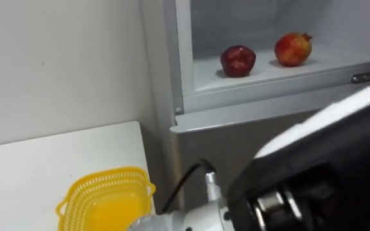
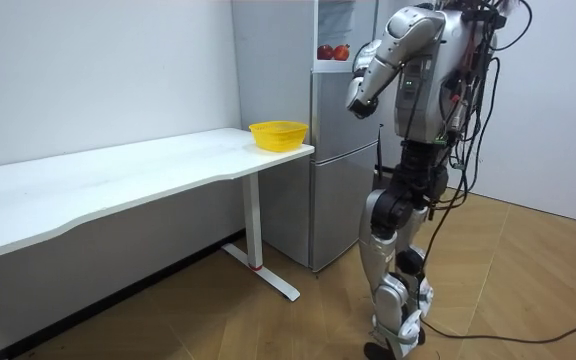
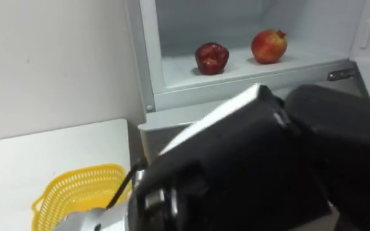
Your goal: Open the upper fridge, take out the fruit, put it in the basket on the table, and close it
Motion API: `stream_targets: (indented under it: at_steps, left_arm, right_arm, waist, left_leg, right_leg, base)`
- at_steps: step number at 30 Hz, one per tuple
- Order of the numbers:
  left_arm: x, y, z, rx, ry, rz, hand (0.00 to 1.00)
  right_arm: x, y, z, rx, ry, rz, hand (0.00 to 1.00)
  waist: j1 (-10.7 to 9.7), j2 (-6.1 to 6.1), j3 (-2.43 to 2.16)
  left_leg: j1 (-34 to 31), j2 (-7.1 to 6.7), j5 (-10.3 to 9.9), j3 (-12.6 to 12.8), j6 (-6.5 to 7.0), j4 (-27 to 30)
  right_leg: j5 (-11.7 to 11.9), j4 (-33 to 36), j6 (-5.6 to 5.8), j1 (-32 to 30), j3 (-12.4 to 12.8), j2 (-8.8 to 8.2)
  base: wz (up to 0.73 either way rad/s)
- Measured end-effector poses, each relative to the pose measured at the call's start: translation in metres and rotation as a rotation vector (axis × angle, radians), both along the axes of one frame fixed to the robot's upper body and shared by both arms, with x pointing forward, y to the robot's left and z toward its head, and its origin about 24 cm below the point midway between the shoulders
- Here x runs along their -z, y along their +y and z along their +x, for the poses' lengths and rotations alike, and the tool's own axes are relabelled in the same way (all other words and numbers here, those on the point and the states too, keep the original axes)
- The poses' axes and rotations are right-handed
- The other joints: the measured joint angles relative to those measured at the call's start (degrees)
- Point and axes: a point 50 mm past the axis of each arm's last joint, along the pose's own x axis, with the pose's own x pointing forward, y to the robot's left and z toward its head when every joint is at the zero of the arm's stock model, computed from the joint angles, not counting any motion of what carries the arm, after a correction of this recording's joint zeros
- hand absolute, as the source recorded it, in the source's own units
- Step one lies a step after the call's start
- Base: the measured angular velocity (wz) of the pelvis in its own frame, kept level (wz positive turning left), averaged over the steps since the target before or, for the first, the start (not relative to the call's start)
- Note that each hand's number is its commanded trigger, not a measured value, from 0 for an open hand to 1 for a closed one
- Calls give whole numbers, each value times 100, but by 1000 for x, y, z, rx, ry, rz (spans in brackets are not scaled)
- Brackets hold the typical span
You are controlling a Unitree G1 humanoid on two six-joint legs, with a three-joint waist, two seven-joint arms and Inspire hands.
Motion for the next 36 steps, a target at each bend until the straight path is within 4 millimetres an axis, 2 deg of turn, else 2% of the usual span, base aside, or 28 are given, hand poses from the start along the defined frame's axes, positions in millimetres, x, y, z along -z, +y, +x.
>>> stream_targets:
  at_steps: [1, 2, 3, 7, 12, 30, 36]
  left_arm:
    - [0, -3, -3, 38, -10, 6, 51]
    - [0, -7, -6, 77, -11, 12, 3]
    - [0, -9, -8, 95, -13, 12, 0]
    - [0, -23, -22, 202, -19, 13, 0]
    - [3, -32, -19, 217, -11, 43, 0]
    - [3, -31, -18, 236, 15, 35, 0]
    - [-2, -20, -7, 164, 19, 7, 0]
  right_arm:
    - [0, 1, 2, -21, 1, -2, 0]
    - [0, 3, 4, -41, -2, -2, 0]
    - [0, 4, 7, -55, -4, -3, 0]
    - [-1, 9, 15, -99, -22, -9, 0]
    - [-1, 11, 15, -137, -23, -16, 0]
    - [0, 13, 12, -173, -21, -33, 0]
    - [1, 9, 8, -126, -26, -28, 0]
  waist:
    - [-31, 0, 0]
    - [-63, 5, -3]
    - [-78, 7, -4]
    - [-93, 17, -11]
    - [-91, 18, -10]
    - [-46, 10, -5]
    - [176, -8, 12]
  left_leg:
    - [-29, -1, 0, 1, 0, 11]
    - [-54, -1, 0, -7, 0, 12]
    - [-62, -2, 0, -13, 0, 12]
    - [-49, -2, 0, -13, 0, 11]
    - [-43, 1, -1, 7, -1, 11]
    - [2, 4, -1, -1, -1, -31]
    - [85, 10, 0, 16, -2, -73]
  right_leg:
    - [0, 0, 0, -25, 3, -3]
    - [0, 1, -1, -46, -3, -4]
    - [1, 0, -1, -53, -4, -5]
    - [-2, -3, -4, -38, 1, -6]
    - [-4, -1, -8, -37, 14, -1]
    - [-6, 13, -11, -21, 19, 9]
    - [-10, 9, -17, 38, 82, 29]
  base:
    - [0]
    - [0]
    - [0]
    - [-1]
    - [-1]
    - [0]
    - [-4]
